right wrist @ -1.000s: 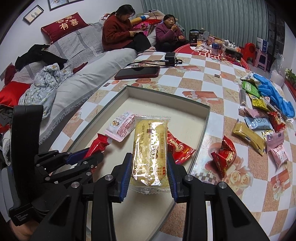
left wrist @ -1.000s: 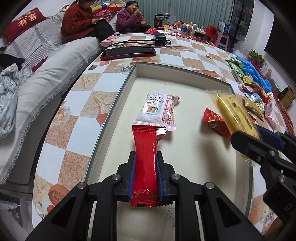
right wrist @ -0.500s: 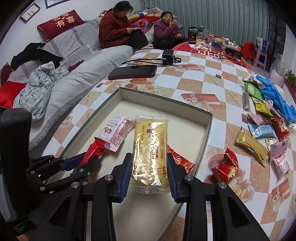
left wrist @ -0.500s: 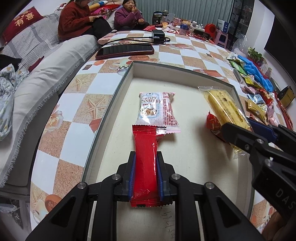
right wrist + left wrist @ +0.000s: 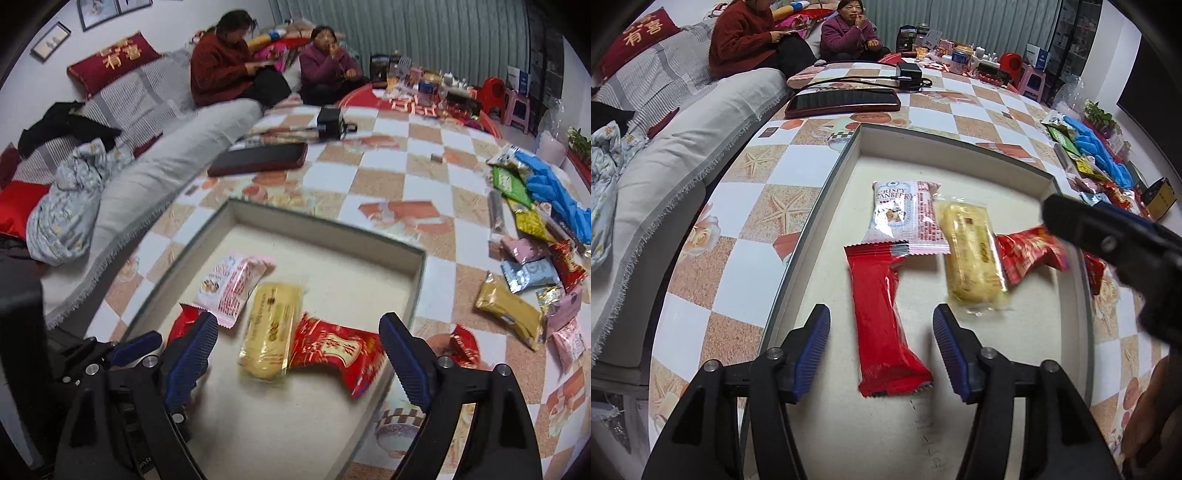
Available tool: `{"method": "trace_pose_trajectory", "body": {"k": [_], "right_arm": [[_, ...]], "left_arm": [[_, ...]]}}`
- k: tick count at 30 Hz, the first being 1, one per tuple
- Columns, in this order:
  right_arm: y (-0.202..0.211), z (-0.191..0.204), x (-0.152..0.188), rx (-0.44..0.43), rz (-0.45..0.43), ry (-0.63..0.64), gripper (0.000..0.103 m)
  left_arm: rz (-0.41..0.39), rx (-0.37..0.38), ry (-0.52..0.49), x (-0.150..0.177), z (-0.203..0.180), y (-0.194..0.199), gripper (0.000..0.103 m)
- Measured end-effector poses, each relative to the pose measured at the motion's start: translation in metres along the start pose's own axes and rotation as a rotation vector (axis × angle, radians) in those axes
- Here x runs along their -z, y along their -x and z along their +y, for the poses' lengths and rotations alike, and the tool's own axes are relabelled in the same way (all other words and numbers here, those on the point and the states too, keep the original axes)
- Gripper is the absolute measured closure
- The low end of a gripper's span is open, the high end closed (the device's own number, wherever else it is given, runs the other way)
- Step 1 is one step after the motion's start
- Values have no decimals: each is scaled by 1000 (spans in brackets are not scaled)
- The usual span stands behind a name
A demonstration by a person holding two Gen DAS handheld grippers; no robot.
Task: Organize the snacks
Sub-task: 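Grasp a red crinkled packet with the left gripper while the right gripper returns to the pile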
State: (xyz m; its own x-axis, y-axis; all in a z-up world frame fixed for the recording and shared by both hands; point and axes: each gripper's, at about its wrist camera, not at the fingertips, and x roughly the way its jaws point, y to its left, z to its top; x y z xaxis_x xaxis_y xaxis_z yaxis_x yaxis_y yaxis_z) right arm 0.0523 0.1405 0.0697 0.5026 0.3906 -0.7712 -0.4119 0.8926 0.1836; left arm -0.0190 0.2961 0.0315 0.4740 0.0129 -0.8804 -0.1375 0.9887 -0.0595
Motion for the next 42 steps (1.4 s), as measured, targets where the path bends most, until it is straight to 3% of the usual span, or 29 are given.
{"method": "trace_pose_trajectory", "body": {"k": [6,10,14,16,17,19,22,25,30,38,42], "right_arm": [[42,-63,27,100,-69,-58,13],[59,-138,66,231,-39,-148,13],[70,-209,106,397,24,-203,13],[73,-233,121,434,50,-231,13],[73,-246,130,449,69,-251,13],[83,-263,139,391,31,-321,4],[86,-268,139,370,-2,-353,1],[77,-258,136,408,38,-293,0],[72,-248,137,374,44,-232,0],[75,-251,138,331,18,-254,0],[77,-253,138,303,6,-259,0]], "left_arm": [[-27,54,-48,15,-30,23,38],[-29,116,-133,28,-79,36,35],[-28,193,-246,43,-146,42,24],[7,209,-267,44,-175,33,23],[-15,170,-278,43,-186,32,22],[-13,162,-290,37,-203,24,22],[-11,123,-289,22,-219,8,22],[-27,93,-330,7,-236,-4,22],[-29,88,-369,-12,-250,-19,22],[20,13,-397,-22,-253,-50,22],[-16,-5,-413,-27,-259,-49,21]]}}
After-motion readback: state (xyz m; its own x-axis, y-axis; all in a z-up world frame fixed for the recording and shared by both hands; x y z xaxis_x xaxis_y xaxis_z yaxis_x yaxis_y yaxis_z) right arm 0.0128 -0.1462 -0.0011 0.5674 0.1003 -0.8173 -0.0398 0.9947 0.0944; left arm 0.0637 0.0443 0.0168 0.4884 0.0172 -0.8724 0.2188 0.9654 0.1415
